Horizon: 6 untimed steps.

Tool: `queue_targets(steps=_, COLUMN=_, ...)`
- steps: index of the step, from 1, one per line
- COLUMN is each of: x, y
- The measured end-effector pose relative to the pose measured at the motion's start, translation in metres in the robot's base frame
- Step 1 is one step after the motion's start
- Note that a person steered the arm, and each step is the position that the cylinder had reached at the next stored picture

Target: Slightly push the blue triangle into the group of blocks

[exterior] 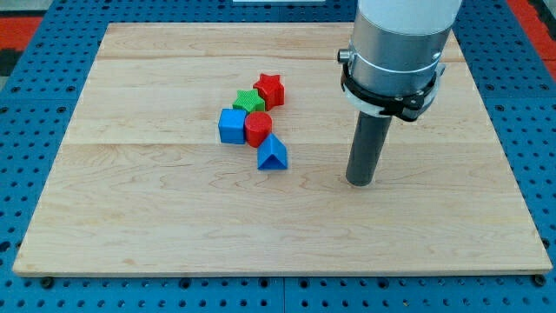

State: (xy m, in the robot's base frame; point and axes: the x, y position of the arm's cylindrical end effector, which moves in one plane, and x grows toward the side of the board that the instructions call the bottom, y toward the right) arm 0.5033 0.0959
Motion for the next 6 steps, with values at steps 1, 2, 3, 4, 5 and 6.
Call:
queue_targets(steps=1, x=0.0, y=0.001)
queue_targets(steps=2, x=0.0, y=0.001)
queue_targets(steps=3, x=0.002, y=0.0)
queue_targets(steps=4, x=0.0, y=0.006)
queue_targets(steps=5, x=-0.057, y=0.014)
queue_targets(steps=6, x=-0.099, y=0.048)
